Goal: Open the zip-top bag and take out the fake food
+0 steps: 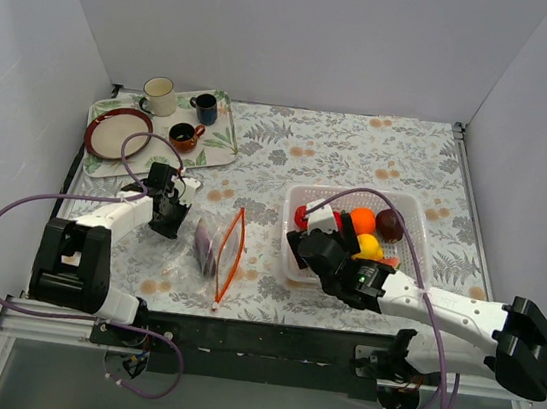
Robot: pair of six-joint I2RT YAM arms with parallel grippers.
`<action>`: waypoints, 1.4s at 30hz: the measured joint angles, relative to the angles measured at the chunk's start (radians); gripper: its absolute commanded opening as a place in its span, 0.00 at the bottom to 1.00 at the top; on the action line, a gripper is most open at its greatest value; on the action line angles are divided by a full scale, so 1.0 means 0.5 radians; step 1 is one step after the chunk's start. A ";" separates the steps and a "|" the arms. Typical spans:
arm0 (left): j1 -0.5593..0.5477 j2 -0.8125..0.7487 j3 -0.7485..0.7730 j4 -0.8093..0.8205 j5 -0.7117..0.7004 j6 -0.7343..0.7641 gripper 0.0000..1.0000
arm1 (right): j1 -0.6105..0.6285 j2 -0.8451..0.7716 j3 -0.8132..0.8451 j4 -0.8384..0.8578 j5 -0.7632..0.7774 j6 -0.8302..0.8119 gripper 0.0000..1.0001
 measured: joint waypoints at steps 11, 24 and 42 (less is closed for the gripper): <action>0.000 0.000 -0.002 0.002 0.000 -0.001 0.00 | 0.229 0.547 0.472 0.486 -0.367 -0.305 0.82; 0.000 0.000 -0.002 0.006 -0.003 0.002 0.00 | 0.255 1.104 0.556 0.712 -0.735 -0.360 0.61; 0.000 0.000 -0.005 0.017 -0.005 0.001 0.00 | 0.434 1.202 0.645 0.794 -0.703 -0.398 0.21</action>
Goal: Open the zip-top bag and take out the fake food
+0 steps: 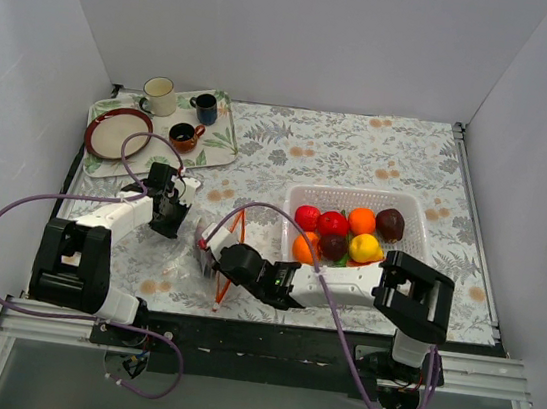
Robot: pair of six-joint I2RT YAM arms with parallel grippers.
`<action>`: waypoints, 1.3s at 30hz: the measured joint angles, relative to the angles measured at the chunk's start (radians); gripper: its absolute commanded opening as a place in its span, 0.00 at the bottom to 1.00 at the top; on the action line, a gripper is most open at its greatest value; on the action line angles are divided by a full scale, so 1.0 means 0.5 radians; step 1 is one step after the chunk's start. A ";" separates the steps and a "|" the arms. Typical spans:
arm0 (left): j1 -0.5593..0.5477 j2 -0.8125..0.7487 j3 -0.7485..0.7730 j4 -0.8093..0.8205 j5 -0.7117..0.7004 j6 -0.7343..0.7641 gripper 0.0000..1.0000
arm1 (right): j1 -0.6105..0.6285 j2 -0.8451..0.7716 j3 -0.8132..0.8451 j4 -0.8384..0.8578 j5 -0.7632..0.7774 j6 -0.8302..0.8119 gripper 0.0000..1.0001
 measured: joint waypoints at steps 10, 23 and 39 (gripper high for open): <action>0.000 0.000 0.000 0.000 -0.002 0.001 0.00 | -0.003 0.220 0.067 0.072 -0.358 0.014 0.92; 0.000 -0.008 -0.008 0.008 -0.002 0.000 0.00 | -0.002 0.220 0.109 0.190 -0.539 0.066 0.99; 0.000 -0.049 -0.052 0.044 -0.001 -0.002 0.00 | 0.008 0.510 0.566 0.150 -0.395 0.063 0.99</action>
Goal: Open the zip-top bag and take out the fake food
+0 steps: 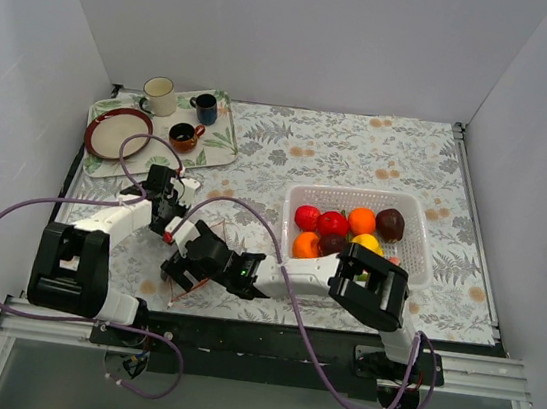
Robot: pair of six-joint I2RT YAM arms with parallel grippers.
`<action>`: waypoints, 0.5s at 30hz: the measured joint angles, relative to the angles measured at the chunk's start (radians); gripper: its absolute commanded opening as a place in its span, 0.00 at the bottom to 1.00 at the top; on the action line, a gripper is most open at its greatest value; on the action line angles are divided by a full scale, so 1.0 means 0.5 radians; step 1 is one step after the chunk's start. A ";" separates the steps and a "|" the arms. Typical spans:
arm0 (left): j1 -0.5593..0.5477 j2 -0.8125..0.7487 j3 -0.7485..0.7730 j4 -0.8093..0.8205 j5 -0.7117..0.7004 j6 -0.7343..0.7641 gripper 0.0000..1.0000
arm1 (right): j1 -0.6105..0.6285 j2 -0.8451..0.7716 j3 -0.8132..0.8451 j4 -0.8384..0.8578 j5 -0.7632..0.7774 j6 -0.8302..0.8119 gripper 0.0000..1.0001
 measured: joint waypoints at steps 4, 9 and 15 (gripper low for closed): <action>0.000 -0.010 -0.009 0.007 0.002 -0.001 0.00 | 0.000 0.122 0.110 -0.034 -0.011 -0.001 0.99; 0.000 -0.027 -0.026 0.020 0.003 0.001 0.00 | 0.000 0.204 0.220 -0.077 -0.045 -0.009 0.98; 0.000 -0.027 -0.026 0.021 0.004 0.002 0.00 | 0.000 0.260 0.269 -0.062 -0.121 -0.153 0.99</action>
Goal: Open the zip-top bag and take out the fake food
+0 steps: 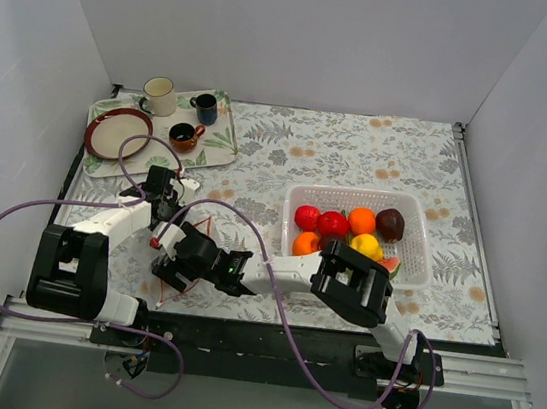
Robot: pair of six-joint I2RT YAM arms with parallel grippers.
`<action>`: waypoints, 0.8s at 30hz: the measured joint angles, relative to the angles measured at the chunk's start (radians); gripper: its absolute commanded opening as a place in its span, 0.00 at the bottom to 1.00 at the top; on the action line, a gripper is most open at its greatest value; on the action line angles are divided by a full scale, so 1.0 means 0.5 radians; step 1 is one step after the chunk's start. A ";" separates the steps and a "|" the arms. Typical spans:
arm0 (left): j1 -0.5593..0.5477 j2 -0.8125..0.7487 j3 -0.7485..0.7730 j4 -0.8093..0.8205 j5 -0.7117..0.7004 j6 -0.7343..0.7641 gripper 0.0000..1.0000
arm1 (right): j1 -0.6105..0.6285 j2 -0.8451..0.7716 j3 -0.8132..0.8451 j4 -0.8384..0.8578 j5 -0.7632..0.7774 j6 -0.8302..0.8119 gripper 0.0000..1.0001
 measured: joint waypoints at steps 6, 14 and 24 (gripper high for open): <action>0.000 0.000 0.000 -0.001 0.000 0.002 0.00 | 0.001 0.082 0.078 -0.049 -0.151 -0.224 0.96; 0.000 0.001 0.000 -0.002 -0.001 0.008 0.00 | -0.005 0.142 0.134 -0.059 -0.343 -0.314 0.78; 0.000 0.008 0.002 0.005 -0.009 0.015 0.00 | -0.005 -0.189 -0.323 -0.079 -0.336 -0.230 0.33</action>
